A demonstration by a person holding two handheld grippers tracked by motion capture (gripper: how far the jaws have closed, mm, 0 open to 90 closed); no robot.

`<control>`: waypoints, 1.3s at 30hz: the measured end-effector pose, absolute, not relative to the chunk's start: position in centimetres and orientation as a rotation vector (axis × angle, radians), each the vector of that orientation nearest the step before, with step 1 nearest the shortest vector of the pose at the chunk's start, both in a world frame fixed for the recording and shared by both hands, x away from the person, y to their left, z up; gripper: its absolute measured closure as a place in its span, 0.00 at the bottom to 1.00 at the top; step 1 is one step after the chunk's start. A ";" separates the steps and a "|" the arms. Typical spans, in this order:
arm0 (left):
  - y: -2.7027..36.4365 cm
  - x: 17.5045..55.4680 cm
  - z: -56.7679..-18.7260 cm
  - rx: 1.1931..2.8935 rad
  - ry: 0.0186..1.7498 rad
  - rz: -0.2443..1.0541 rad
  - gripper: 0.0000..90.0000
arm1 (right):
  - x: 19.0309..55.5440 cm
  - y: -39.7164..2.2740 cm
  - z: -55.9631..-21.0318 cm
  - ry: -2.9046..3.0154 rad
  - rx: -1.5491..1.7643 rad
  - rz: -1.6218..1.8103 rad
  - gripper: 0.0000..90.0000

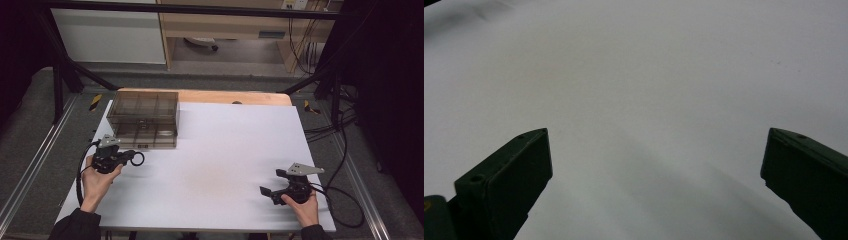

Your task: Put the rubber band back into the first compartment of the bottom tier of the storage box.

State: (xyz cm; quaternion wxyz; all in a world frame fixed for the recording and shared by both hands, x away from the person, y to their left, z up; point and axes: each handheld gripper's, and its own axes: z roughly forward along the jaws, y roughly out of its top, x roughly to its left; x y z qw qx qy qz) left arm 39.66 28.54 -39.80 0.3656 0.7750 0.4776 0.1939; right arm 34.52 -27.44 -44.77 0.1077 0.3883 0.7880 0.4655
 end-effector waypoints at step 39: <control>30.2 42.7 -37.7 1.983 1.298 0.567 0.97 | 34.5 -27.4 -44.8 2.320 1.143 1.368 0.01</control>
